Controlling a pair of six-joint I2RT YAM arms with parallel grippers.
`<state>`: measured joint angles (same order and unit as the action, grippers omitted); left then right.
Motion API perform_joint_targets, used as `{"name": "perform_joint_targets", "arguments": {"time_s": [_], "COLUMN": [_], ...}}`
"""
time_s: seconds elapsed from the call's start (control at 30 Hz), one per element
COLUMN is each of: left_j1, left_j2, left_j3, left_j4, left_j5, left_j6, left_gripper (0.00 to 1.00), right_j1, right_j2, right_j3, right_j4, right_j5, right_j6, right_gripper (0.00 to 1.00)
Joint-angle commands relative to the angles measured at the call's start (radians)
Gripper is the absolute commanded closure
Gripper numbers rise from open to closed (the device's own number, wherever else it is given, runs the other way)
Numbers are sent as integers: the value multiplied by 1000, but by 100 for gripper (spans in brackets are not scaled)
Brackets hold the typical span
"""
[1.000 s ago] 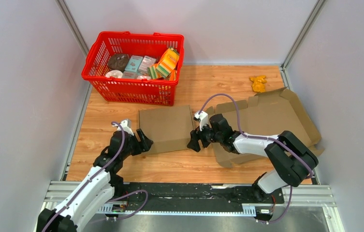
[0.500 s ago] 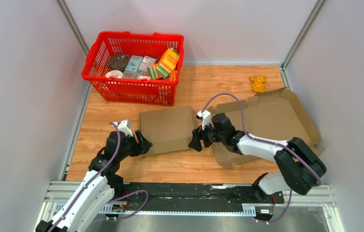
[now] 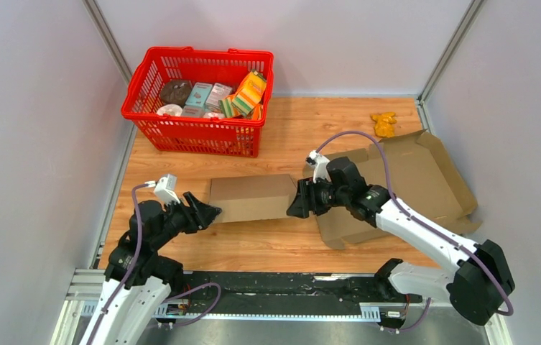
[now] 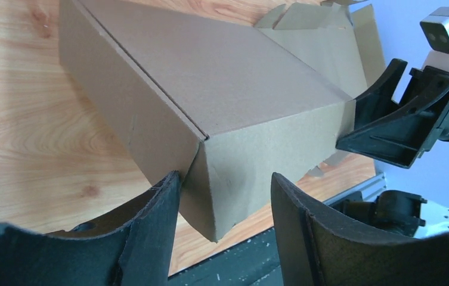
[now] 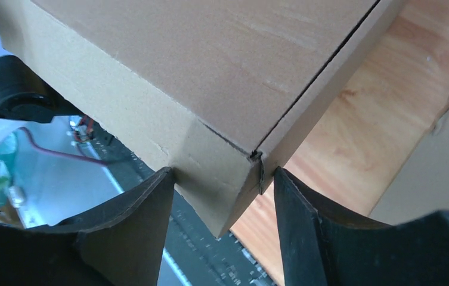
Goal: Fold the paper box
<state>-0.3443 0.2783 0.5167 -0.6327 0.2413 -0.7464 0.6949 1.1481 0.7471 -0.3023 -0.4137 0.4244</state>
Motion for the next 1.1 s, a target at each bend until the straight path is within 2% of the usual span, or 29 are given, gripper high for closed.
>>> {"name": "perform_joint_targets", "arguments": {"time_s": [0.0,0.13,0.23,0.43,0.77,0.9,1.07], "left_j1": [-16,-16,-16,-16,-16,-16,-16], "left_j2": [9,12,22,65,156,191,199], "left_j3": [58,104,118,86,112,105,187], "left_j4": [39,16,11,30,119,251,235], "left_j5": [268,302,316,293,200,234,240], "left_j6": [-148,-188,-211,-214,-286,-363,-373], "left_gripper": [39,43,46,53,55,58,59], "right_j1": [29,17,-8,-67,-135,-138,-136], "right_j2": [-56,-19,8,102,217,226,190], "right_j3": [191,288,322,325,287,346,351], "right_j4": [-27,-150,-169,-141,41,48,18], "right_j5": [-207,-269,-338,-428,-537,-562,-568], "right_j6": [163,240,310,378,559,574,620], "right_gripper": [41,43,45,52,52,53,53]}}
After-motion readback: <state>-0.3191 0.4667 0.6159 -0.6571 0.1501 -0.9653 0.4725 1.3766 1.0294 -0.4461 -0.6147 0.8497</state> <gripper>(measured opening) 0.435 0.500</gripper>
